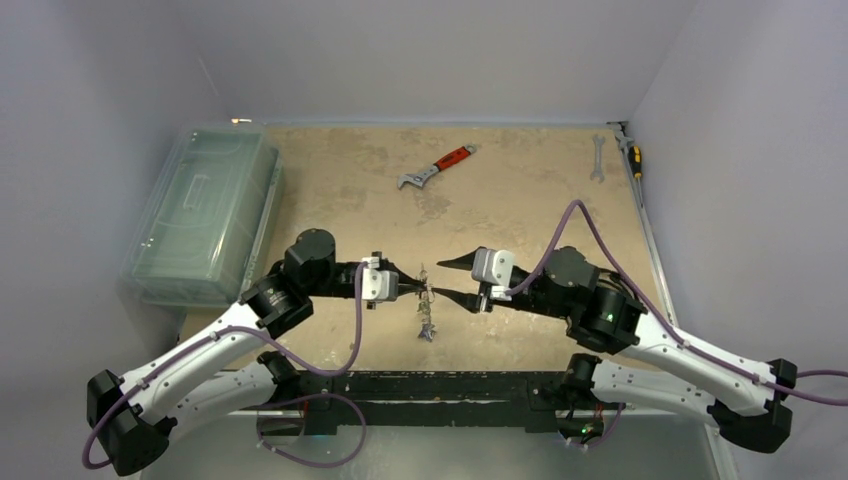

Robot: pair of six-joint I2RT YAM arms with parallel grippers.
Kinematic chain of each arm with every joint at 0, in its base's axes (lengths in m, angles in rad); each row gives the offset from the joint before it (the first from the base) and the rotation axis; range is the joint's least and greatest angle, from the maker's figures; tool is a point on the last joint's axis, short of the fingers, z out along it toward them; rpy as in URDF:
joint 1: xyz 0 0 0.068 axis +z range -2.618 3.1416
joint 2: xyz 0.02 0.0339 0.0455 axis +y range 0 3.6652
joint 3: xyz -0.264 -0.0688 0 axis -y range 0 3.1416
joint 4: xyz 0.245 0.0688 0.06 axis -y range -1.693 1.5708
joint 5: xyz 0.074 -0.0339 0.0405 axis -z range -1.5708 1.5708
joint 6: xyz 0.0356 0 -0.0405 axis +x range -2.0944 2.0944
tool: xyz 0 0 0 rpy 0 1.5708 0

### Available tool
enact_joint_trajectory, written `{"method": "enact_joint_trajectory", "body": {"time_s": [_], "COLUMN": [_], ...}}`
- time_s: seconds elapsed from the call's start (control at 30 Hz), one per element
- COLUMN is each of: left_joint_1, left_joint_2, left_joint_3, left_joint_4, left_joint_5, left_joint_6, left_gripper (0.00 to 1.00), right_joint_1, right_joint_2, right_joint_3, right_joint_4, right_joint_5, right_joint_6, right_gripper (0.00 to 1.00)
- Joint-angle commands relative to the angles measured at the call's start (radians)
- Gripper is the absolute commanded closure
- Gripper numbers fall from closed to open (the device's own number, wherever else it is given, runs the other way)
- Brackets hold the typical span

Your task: Put the keys on the keyring

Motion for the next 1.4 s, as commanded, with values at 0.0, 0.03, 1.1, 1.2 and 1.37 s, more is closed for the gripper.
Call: {"method": "enact_joint_trajectory", "body": {"time_s": [0.0, 0.03, 1.1, 1.2, 1.37], "left_joint_1": [0.008, 0.008, 0.008, 0.008, 0.008], "left_joint_2": [-0.003, -0.002, 0.016, 0.018, 0.019], "left_joint_3": [0.070, 0.072, 0.073, 0.074, 0.073], "left_joint_4": [-0.034, -0.038, -0.052, -0.052, -0.050], "left_joint_5": [-0.036, -0.040, -0.039, -0.041, -0.059], "left_joint_6": [0.053, 0.054, 0.044, 0.043, 0.042], "left_gripper": [1.00, 1.00, 1.00, 1.00, 1.00], "right_joint_1": [0.000, 0.000, 0.000, 0.000, 0.000], "right_joint_2": [0.044, 0.058, 0.207, 0.215, 0.222], "right_joint_3": [0.085, 0.101, 0.148, 0.150, 0.148], "right_joint_4": [-0.141, -0.166, -0.166, -0.163, -0.164], "right_joint_5": [0.081, 0.086, 0.023, 0.020, 0.013], "right_joint_6": [-0.044, -0.054, -0.099, -0.098, -0.098], "right_gripper": [0.52, 0.52, 0.77, 0.86, 1.00]}}
